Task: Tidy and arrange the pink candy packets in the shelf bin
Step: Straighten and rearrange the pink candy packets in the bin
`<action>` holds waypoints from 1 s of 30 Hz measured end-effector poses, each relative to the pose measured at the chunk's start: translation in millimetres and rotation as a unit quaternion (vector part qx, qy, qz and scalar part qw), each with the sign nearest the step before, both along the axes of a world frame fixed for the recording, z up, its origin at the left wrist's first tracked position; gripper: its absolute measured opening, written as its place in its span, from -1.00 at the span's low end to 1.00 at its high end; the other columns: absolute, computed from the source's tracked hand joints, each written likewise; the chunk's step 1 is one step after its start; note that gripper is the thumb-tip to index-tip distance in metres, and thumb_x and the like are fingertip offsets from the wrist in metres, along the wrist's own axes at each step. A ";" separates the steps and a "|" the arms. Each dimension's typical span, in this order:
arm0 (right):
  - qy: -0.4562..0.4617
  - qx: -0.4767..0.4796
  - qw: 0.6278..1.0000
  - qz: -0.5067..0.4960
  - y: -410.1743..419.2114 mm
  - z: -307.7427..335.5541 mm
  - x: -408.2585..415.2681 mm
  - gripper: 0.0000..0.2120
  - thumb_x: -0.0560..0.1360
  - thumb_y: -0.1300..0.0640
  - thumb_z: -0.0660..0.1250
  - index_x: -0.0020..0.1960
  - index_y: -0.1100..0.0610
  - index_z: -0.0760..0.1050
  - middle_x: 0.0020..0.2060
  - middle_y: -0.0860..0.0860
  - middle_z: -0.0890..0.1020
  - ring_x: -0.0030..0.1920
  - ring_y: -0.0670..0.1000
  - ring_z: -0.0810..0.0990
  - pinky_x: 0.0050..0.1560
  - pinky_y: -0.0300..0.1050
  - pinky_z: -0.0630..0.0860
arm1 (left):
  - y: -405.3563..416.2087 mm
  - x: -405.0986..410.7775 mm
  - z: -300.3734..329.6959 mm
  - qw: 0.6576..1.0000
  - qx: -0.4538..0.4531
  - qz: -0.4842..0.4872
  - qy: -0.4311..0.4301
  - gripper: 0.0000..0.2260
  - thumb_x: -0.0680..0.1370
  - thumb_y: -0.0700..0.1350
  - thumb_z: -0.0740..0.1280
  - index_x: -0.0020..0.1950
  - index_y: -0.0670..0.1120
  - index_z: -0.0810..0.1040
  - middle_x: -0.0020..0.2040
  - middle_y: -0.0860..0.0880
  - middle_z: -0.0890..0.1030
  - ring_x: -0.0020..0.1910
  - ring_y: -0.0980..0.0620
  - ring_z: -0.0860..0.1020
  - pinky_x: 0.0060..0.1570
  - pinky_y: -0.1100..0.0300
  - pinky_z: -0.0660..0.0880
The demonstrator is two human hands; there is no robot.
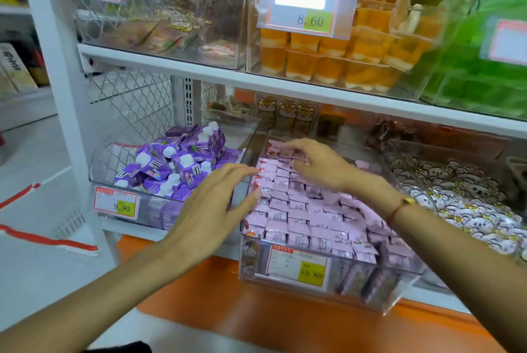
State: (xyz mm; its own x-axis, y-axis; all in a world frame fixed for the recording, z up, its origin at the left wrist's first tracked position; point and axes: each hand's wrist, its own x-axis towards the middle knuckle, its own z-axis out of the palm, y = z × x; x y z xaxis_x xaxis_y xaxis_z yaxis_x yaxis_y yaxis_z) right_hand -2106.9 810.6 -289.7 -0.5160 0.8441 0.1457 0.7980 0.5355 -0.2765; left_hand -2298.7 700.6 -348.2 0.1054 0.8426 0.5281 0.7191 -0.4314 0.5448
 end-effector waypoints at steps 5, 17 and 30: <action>0.009 0.066 0.996 0.055 -100.6 -21.0 21.6 -0.80 0.55 -0.02 0.24 0.13 -0.09 0.55 -0.09 -0.20 0.50 -0.07 -0.16 0.44 -0.13 -0.16 0.41 | -16.1 4.2 14.2 0.960 0.125 -0.101 0.230 -0.78 0.57 0.04 0.24 0.08 -0.01 0.59 0.03 0.10 0.58 0.00 0.06 0.52 -0.04 0.13 0.47; 0.014 0.094 0.995 0.027 -122.4 -46.0 37.2 -0.69 0.58 -0.03 0.20 0.30 -0.10 0.48 0.06 -0.19 0.52 0.06 -0.17 0.37 -0.08 -0.22 0.34 | -10.8 25.5 14.6 0.963 0.059 -0.053 0.257 -0.78 0.58 0.11 0.22 0.10 0.09 0.59 -0.02 0.12 0.60 0.02 0.07 0.52 -0.08 0.24 0.19; 0.200 0.015 0.980 -0.010 -127.0 -28.8 24.3 -0.55 0.45 -0.32 0.16 0.23 -0.14 0.48 0.03 -0.30 0.50 0.03 -0.31 0.44 0.01 -0.32 0.36 | -18.5 17.6 45.4 0.959 0.182 0.074 -0.207 -0.86 0.61 -0.06 0.22 -0.01 -0.01 0.56 -0.13 0.12 0.60 -0.15 0.16 0.55 -0.16 0.18 0.51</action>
State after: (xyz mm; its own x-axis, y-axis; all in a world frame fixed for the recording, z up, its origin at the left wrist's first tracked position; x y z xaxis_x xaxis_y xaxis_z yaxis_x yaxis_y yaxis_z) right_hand -2082.7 683.6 -318.5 -0.3957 0.8457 0.3581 0.6401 0.5336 -0.5528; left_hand -2281.1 682.1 -302.8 -0.2826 0.5848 0.7603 0.5421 -0.5566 0.6296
